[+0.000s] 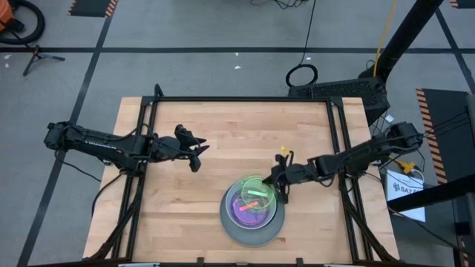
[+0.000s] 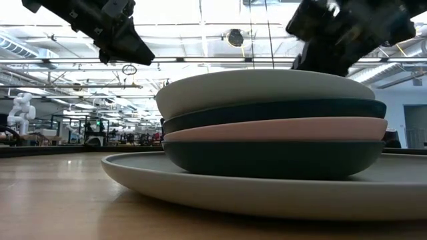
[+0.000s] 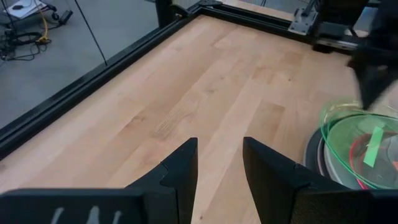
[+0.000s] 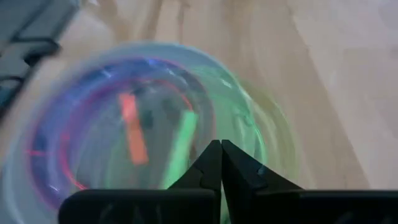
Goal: Stack plastic plates
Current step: Stack the green plate on top of the pink plate
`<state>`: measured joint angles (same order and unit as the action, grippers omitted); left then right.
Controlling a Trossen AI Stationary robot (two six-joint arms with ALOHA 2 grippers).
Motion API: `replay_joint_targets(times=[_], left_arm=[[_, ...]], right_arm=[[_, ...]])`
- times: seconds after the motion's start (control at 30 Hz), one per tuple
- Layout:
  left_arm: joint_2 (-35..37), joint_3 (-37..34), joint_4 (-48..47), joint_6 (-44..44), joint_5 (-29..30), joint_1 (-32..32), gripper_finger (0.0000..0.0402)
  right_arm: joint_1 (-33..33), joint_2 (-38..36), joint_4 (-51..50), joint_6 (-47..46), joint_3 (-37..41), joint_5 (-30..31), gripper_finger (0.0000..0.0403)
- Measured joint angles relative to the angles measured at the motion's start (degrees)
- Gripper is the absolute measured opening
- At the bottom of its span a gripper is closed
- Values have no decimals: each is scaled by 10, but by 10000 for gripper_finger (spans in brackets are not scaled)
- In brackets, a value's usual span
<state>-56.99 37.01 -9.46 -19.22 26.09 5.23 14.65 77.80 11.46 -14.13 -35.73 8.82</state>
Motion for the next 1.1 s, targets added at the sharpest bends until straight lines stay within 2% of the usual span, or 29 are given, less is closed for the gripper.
replay_joint_targets(times=[0.17,0.37,0.43,0.6,0.7,0.8,0.87,0.97,1.1], left_arm=[[0,0,-1,3,1,0,132],[0,0,1,9,1,0,132],[0,0,1,9,1,0,132],[0,0,2,9,1,0,132],[0,0,2,9,1,0,132],[0,0,2,9,0,0,132],[0,0,3,9,0,0,132],[0,0,3,7,0,0,132],[0,0,2,7,0,0,132]], right_arm=[[23,-6,24,11,0,5,0],[29,-23,-44,-1,-2,149,0],[28,-20,-62,-16,-1,148,0],[33,19,-25,-29,-1,88,0],[41,28,15,-16,-1,63,0],[44,11,35,14,-1,64,0],[44,-10,19,24,-2,108,0],[43,-23,-62,18,-1,193,0],[30,-6,-100,-8,-1,210,0]])
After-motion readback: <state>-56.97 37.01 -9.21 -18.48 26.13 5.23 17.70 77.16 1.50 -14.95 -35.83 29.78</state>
